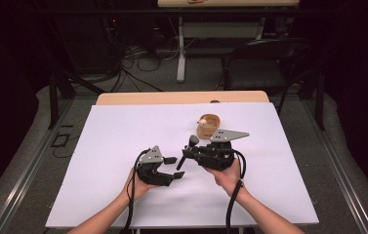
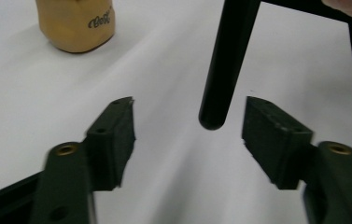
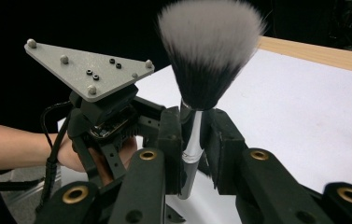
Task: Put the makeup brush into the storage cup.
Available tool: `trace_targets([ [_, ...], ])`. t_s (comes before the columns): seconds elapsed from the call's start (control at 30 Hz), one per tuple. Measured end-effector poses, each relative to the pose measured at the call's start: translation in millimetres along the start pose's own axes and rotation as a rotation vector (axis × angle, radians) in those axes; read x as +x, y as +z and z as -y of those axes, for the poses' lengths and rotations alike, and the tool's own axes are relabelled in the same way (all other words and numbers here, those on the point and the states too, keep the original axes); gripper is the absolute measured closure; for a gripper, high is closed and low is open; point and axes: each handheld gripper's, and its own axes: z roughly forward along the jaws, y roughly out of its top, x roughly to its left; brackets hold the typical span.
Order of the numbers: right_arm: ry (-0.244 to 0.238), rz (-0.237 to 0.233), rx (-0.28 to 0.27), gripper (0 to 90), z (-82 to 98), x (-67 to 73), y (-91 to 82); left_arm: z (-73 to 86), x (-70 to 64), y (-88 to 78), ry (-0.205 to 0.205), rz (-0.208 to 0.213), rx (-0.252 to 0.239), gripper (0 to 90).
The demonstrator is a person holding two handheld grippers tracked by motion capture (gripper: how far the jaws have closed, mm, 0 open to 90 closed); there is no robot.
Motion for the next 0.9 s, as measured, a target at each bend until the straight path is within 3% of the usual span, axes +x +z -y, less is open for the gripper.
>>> trace_targets([
  [0.13,-0.052,0.039,0.022,77.4,-2.3,2.4,-2.3,0.7,-0.3,-4.2,0.000,-0.018,-0.009,15.5],
  [0.23,-0.087,0.064,0.033,77.4,-3.4,2.5,-3.8,1.5,-0.2,-9.4,0.010,-0.035,-0.014,11.6],
  [0.43,-0.105,0.090,0.058,77.4,-3.4,-1.1,-5.7,2.4,3.5,-20.0,0.005,-0.047,-0.040,0.0],
  [0.7,-0.118,0.121,0.088,77.4,-2.5,-7.4,-11.6,6.6,7.4,-35.0,0.007,-0.042,-0.092,0.0],
  [0.9,-0.124,0.146,0.100,77.5,-1.1,-13.4,-16.7,10.4,13.0,-51.9,0.009,-0.079,-0.169,0.0],
])
